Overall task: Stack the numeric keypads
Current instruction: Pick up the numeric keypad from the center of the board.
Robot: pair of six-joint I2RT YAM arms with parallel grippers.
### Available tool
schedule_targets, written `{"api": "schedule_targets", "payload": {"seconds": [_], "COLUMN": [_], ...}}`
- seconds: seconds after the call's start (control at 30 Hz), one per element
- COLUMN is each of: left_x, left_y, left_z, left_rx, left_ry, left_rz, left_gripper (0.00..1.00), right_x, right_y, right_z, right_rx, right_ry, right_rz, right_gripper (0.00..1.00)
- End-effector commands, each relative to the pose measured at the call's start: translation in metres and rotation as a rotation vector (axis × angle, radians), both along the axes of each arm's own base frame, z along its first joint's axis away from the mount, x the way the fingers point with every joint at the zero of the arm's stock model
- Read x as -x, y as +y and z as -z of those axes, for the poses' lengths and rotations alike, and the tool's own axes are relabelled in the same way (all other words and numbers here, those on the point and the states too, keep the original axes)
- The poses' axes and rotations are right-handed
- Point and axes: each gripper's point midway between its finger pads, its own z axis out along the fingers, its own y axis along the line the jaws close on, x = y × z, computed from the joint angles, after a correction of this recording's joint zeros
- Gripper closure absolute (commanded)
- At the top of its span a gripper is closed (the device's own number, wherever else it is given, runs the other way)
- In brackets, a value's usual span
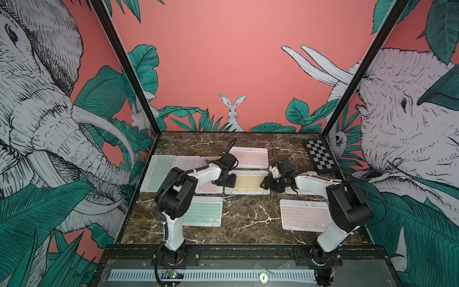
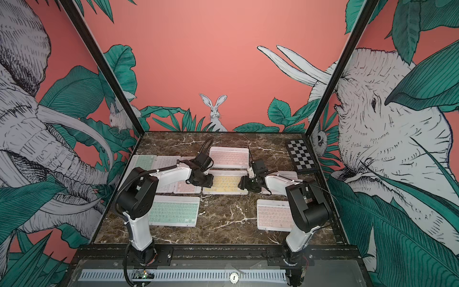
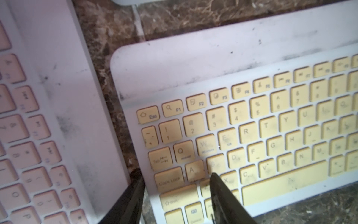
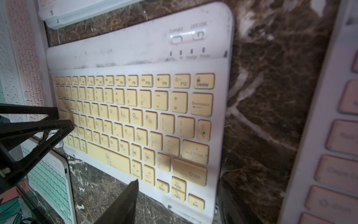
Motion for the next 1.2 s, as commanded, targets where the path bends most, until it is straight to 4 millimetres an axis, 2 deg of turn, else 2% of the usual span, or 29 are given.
{"api": "schedule_targets", "payload": {"seconds": [0.0,0.17,0.47,0.8,1.17], "left_x": [0.004,0.006,0.007,0.006,0.009], "left_y": [0.002,0.003,0.005,0.004,0.000], "left_z": [0.006,0.008,0.008,0.007,0.011], "left_rx": [-0.032,-0.040,-0.051,-0.048,-0.049], "left_ry": [0.020,0.021,0.017,0.015,0.025], "left_rz": [0.018,0.020,0.022,0.024,0.032], "left_gripper": [0.44,0.43,0.44,0.44,0.44], "right_x": [0.004,0.001,-0.017,-0.028,-0.025], "right_y": [-0.006,-0.011,-0.011,0.006,0.024], "right_z": [0.007,0.006,-0.003,0.002,-0.006], "right_rx": [0.045,0.086,0.129,0.054,-0.094], "right_ry": [0.017,0.005,-0.036,-0.028,-0.021], "right_rz": [0.011,0.009,-0.007,-0.004,0.021], "right_gripper": [0.35,0.35,0.34,0.34,0.34]}}
